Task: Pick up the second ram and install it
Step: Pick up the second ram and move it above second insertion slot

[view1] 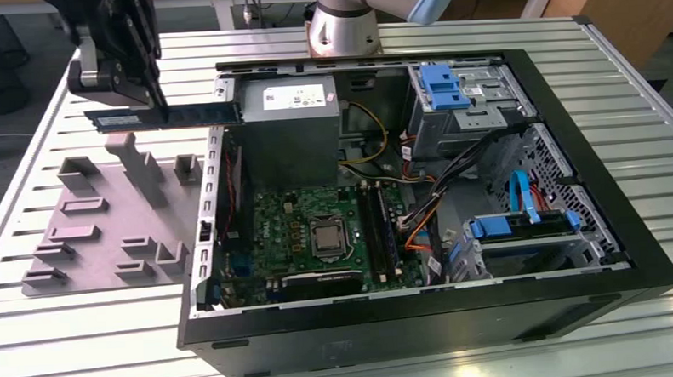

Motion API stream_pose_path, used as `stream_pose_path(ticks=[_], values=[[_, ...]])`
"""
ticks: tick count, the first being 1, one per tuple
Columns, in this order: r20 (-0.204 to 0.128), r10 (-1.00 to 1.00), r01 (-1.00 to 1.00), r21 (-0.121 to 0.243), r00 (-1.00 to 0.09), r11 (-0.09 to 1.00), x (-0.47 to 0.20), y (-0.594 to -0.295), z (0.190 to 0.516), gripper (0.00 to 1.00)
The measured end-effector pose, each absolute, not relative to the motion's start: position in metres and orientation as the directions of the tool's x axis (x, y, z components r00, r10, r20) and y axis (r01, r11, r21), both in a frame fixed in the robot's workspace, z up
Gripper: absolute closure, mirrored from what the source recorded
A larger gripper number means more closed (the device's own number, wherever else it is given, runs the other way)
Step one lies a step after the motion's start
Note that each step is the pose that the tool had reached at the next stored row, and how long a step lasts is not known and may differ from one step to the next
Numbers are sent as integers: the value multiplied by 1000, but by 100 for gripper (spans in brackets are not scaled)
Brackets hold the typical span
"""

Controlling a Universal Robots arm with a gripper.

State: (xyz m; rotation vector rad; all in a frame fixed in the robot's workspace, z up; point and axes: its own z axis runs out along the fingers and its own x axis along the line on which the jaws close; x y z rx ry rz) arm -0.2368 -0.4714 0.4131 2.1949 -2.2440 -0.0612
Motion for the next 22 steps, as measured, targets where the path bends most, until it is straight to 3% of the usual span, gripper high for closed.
stream_pose_path(ticks=[22], values=[[-26,-999,-999,29,-23,22,-214,-471,413,86]])
